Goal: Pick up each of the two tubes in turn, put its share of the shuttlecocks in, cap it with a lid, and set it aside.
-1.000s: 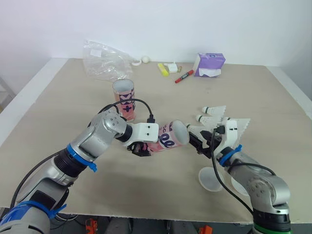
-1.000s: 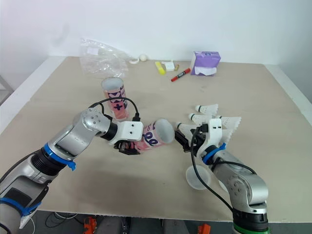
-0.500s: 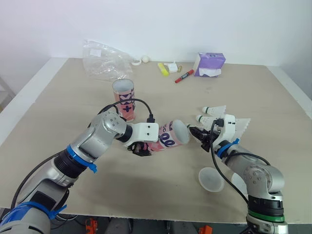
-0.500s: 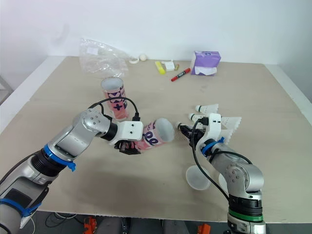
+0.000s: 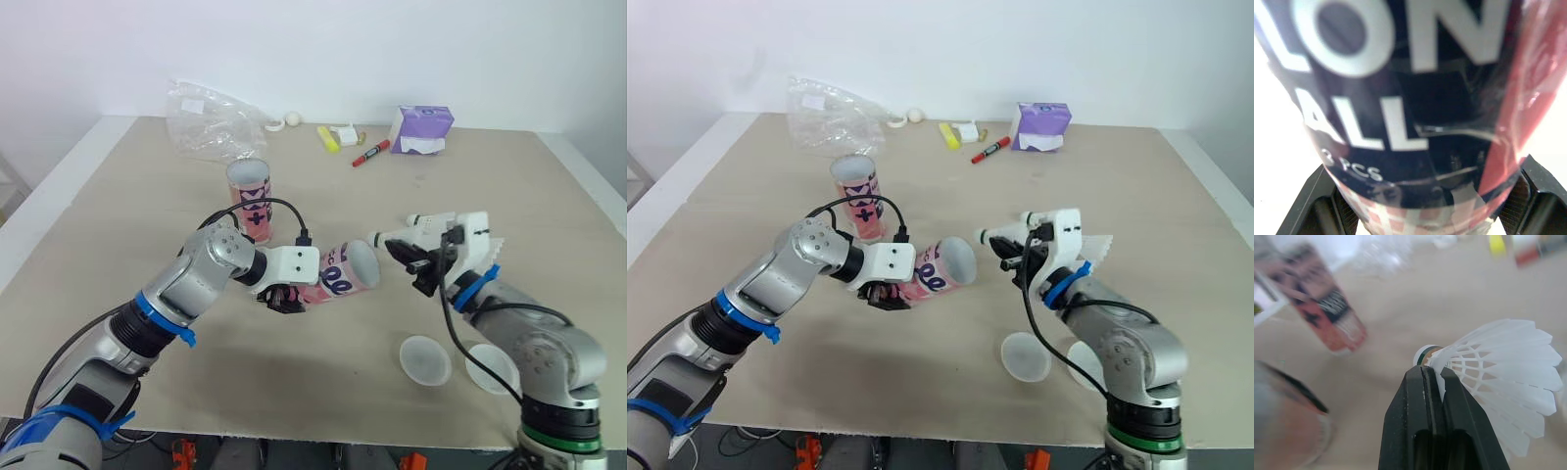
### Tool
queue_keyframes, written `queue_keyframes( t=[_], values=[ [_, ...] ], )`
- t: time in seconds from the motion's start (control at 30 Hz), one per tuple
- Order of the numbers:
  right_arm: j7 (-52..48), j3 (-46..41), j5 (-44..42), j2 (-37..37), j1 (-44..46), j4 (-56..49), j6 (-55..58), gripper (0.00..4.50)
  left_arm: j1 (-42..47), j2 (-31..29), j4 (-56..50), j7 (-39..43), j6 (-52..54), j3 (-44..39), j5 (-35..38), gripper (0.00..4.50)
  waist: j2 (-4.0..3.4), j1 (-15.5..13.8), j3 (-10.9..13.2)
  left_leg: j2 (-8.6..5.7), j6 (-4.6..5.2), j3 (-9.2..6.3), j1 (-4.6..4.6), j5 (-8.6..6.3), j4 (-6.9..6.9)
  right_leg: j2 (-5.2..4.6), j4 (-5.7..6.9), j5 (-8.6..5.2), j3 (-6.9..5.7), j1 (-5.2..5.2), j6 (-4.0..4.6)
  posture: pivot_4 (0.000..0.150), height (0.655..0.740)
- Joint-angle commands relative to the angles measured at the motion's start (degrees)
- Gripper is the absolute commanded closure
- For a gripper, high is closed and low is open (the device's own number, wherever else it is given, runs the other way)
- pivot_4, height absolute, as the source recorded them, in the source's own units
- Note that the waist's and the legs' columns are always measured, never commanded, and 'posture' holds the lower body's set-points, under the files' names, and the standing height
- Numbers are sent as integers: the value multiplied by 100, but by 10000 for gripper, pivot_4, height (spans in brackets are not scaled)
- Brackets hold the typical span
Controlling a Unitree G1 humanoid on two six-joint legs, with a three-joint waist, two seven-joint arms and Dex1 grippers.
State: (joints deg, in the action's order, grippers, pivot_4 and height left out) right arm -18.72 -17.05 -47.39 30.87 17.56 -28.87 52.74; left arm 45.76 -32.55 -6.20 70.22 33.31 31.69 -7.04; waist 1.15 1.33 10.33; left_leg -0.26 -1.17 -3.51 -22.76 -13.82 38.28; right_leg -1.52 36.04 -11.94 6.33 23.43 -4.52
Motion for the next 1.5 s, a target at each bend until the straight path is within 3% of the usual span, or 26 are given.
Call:
queue_keyframes(
  t=[0.03, 0.3, 0.7, 0.83, 0.93, 1.0, 1.07, 1.2, 1.5],
  values=[
    [-573, -641, -478, 625, 318, -638, -286, 43974, 15, 22, 121, -119, -79, 70, -130, 12919, 0, 0, 0, 1, 0, 1, 0, 0, 0, 0, -1, 0, 0, 0, 0, 1500, 7400],
    [-2537, -448, 32, 1908, -748, -1654, -1412, 43974, 25, 52, 185, -104, -123, 68, -129, 12919, 7, -5, -3, 2, -1, 0, -2, -1, -13, -1, -4, -18, -5, -1, -4, 1500, 7400],
    [-2977, 716, 1336, 1918, -844, -1387, -2583, 43974, 43, 104, 177, -126, -92, 58, -119, 12919, 11, -9, -1, -1, -2, 2, -3, -1, -7, -4, -3, -17, -5, -2, -4, 1500, 7400],
    [-3048, 662, 1262, 1876, -826, -1311, -2691, 31809, 21, 84, 157, -128, -83, 53, -124, 12919, 11, -9, -1, -1, -1, 2, -4, -1, -7, -3, -3, -17, -5, -2, -4, 1500, 7400],
    [-3010, 506, 1077, 1818, -877, -1308, -2648, 18043, 15, 82, 148, -126, -79, 54, -122, 12919, 11, -9, -1, -1, -1, 1, -3, -1, -7, -3, -3, -17, -5, -2, -4, 1500, 7400],
    [-2873, 296, 831, 1727, -961, -1303, -2524, 6424, 17, 82, 148, -122, -83, 58, -122, 12919, 11, -9, -1, -1, -1, 1, -3, -1, -7, -3, -3, -17, -5, -2, -4, 1500, 7400],
    [-2646, 12, 527, 1599, -1067, -1267, -2340, 335, 23, 81, 159, -118, -96, 59, -122, 12919, 13, -13, -1, -1, -1, -1, -4, -1, -7, -3, -3, -17, -5, -3, -4, 1500, 7400],
    [-1822, -1082, 416, 1082, -1800, -579, -2030, 335, 33, 102, 164, -125, -106, 71, -128, 12919, 29, -23, -3, -1, -1, -5, -7, -1, -7, -2, -2, -20, -7, -5, -2, 1500, 7400],
    [-943, -1640, 1051, 763, -2196, 523, -1967, 335, 46, 142, 180, -98, -136, 94, -136, 12919, 21, -15, -6, 0, 0, 4, 0, 0, -6, -1, 4, -18, 0, -4, -1, 1500, 7400]
  ],
)
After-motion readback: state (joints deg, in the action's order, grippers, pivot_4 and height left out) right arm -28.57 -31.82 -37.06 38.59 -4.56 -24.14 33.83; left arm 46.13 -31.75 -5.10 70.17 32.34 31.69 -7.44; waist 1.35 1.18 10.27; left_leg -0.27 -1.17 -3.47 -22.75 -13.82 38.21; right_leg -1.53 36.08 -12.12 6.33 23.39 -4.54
